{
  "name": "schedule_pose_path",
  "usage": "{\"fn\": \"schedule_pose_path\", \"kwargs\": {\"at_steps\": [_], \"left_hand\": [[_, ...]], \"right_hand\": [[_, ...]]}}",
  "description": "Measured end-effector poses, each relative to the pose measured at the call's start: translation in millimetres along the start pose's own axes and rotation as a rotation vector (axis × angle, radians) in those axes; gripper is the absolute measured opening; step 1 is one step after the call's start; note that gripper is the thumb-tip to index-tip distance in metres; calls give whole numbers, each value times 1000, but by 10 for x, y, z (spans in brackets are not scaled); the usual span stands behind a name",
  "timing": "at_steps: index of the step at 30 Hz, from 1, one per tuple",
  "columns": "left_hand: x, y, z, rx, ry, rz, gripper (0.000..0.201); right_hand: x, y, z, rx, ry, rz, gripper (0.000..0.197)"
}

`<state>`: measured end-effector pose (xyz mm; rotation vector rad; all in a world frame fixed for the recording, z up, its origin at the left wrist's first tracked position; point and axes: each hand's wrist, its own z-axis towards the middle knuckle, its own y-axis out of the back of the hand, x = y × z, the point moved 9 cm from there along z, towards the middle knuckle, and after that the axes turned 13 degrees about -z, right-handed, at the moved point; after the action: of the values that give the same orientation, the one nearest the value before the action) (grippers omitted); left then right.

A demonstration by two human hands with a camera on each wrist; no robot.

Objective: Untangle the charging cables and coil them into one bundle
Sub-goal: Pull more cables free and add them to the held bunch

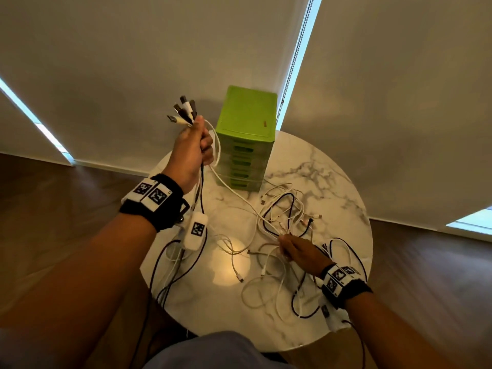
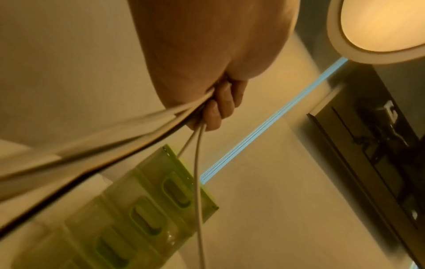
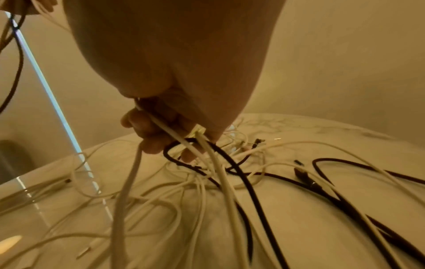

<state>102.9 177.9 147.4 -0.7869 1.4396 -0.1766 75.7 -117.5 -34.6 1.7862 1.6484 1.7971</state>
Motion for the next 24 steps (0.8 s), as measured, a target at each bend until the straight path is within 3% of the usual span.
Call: {"fn": "schedule_pose_path", "kwargs": {"at_steps": [5,8,14,16,20,24], "left_hand": [[301,-46,-175,132,44,439,34],[693,-128,-351,211,154,526,31],[935,-203,-470,203,167,633,25],[890,-259,-455,244,132,608,20],[848,-385,-453,344,108,531,30],[669,-347,-298,245,0,544,19]], "right_hand": [[156,481,188,-250,-76,6,48],[567,683,286,-339,-26,-28,44],[1154,736,336,-316,48,13,50],[1241,812,331,-317,64,49,51],[1373,814,322,-239,129,27,46],[1206,609,284,-103,168,68,45]]}}
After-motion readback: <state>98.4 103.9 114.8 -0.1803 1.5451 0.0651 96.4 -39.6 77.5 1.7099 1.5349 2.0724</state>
